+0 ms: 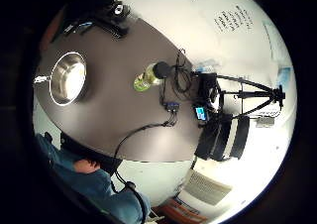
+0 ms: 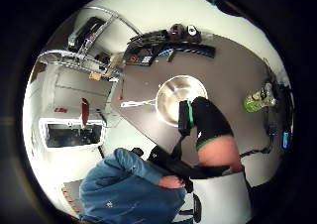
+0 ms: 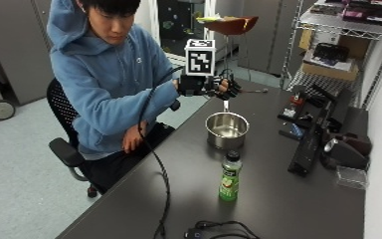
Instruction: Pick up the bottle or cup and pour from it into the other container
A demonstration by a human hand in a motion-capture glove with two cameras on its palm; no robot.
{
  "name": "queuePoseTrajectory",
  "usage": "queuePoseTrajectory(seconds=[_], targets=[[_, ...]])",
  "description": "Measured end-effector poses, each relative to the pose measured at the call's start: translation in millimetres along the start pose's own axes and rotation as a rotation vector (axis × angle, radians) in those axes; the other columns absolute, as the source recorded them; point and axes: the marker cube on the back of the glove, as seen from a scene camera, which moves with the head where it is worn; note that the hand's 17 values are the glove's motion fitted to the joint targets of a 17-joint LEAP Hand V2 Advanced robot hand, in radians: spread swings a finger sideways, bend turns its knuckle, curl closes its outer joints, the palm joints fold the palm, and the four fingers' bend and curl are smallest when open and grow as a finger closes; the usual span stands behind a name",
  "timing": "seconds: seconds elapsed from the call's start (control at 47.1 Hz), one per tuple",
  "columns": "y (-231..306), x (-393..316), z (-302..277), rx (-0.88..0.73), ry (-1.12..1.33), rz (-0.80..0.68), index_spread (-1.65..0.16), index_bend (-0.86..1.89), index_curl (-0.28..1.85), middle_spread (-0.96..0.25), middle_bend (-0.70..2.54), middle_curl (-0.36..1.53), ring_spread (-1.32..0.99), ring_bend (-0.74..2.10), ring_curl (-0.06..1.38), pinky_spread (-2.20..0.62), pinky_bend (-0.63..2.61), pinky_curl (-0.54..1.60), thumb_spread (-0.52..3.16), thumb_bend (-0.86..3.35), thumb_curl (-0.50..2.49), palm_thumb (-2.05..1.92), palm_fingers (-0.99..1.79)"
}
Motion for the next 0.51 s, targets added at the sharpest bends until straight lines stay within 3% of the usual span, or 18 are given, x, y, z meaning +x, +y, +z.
queuePoseTrajectory(seconds=[0.212,0.51], targets=[[7,9,-3,0.001,-0.01,0.019,-0.33,0.19,0.17,-0.01,0.16,0.1,0.07,0.3,0.14,0.16,0.51,0.18,0.84,0.28,0.2,0.53,0.33],[32,47,-3,0.023,0.014,0.086,-0.37,0.18,0.24,-0.01,0.17,0.17,0.08,0.31,0.19,0.2,0.54,0.21,1.06,0.19,0.29,0.57,0.3]])
